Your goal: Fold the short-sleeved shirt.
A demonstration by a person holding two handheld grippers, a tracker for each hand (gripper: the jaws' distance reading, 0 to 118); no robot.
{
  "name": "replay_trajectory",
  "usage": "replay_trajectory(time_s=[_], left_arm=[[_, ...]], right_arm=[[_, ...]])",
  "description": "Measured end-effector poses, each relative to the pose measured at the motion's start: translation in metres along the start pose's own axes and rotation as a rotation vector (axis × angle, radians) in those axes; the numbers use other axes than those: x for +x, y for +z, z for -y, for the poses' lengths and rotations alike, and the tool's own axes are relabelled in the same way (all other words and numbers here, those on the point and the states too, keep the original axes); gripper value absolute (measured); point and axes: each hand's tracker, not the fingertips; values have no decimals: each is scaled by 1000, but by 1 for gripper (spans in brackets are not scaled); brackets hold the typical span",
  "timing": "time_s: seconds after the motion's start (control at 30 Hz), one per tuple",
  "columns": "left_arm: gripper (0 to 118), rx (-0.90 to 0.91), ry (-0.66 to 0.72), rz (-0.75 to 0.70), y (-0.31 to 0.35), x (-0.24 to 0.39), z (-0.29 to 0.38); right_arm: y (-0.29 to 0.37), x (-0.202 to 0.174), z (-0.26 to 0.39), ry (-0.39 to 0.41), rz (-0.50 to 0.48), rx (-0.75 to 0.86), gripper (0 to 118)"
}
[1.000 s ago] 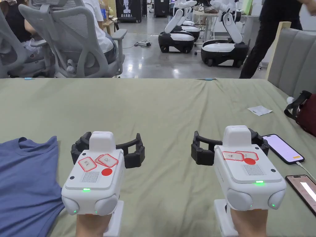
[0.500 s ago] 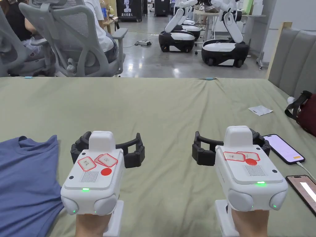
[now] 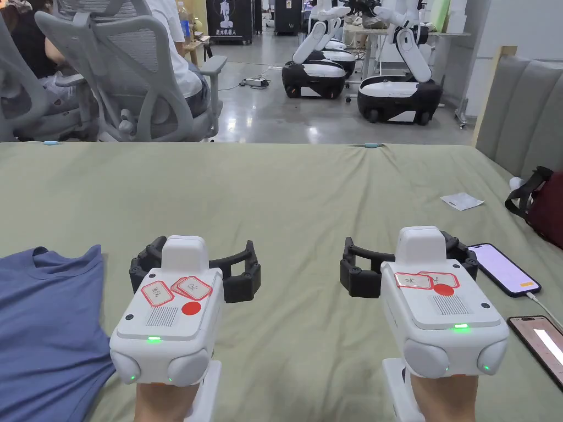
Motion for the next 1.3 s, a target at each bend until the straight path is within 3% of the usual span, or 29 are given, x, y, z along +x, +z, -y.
replay_trajectory(time_s=[0.27, 0.33, 0.37, 0.4, 0.43, 0.47, 0.53, 0.6, 0.73, 0.83, 1.17, 1.3], left_arm=[[118, -1, -15, 1, -1, 3, -3], [112, -3, -18, 2, 0, 3, -2], [99, -1, -17, 9, 1, 3, -1], [68, 2, -16, 15, 2, 3, -1], [29, 3, -16, 17, 2, 3, -1], [0, 3, -18, 17, 2, 3, -1], [0, -7, -22, 7, 2, 4, 1], [0, -9, -10, 28, 2, 3, 4], [0, 2, -25, -8, 4, -5, 6], [0, 10, -15, -69, 12, -35, 4], [0, 1, 34, -528, 109, -199, 0], [0, -4, 35, -588, 131, -225, -2]], right_arm=[[-2, 2, -3, -15, -5, -7, 118], [-1, 2, -2, -17, -8, -8, 114], [0, 3, -1, -10, -6, -4, 102], [0, 3, -1, -6, -6, 3, 69], [0, 3, -1, -3, -6, -4, 27], [-2, 2, -1, 6, 7, -21, 1], [0, 5, -1, 25, 81, -37, 0], [6, 14, 1, -25, 9, -25, 0], [9, 8, -4, 12, 37, -16, 0], [-1, -17, -10, -15, -12, -5, 0], [-19, -192, -23, 25, -410, 11, 0], [-11, -233, -22, 36, -515, 35, 0]])
